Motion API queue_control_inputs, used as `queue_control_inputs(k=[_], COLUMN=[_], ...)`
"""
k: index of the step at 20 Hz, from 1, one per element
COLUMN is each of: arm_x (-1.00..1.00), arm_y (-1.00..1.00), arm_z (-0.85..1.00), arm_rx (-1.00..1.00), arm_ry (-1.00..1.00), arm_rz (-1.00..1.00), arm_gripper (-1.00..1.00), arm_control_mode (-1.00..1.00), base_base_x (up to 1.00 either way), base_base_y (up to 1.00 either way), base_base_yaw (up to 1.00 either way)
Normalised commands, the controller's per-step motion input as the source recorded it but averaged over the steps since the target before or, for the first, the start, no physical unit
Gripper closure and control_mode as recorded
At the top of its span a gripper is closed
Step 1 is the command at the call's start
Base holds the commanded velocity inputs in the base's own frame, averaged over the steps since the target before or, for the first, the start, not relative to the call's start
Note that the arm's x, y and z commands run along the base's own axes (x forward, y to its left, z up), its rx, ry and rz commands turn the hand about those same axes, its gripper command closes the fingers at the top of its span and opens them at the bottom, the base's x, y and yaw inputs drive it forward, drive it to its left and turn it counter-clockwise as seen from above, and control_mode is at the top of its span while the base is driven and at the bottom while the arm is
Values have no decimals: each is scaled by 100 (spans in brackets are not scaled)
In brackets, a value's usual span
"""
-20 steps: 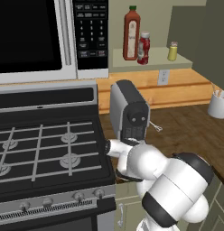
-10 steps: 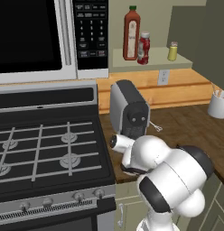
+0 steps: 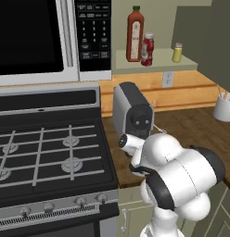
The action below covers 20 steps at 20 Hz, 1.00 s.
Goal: Put the shaker and condiment bottle from the counter next to their counterparts in the cabinet.
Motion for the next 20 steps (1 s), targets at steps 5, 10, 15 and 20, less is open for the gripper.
queue_control_inputs(k=[5,10,15,20], arm_x=[-27,-34,-31,-44], arm_y=[0,0,0,0], arm_z=[6,16,17,11], arm_rx=[4,0,0,0], arm_ry=[-4,-4,-5,-10], arm_rz=[2,-1,0,0], arm_gripper=[100,100,100,100], arm_control_mode=[-100,-100,-100,-100], base_base_x=[0,0,0,0], base_base_y=[0,0,0,0], base_base_yaw=[0,0,0,0])
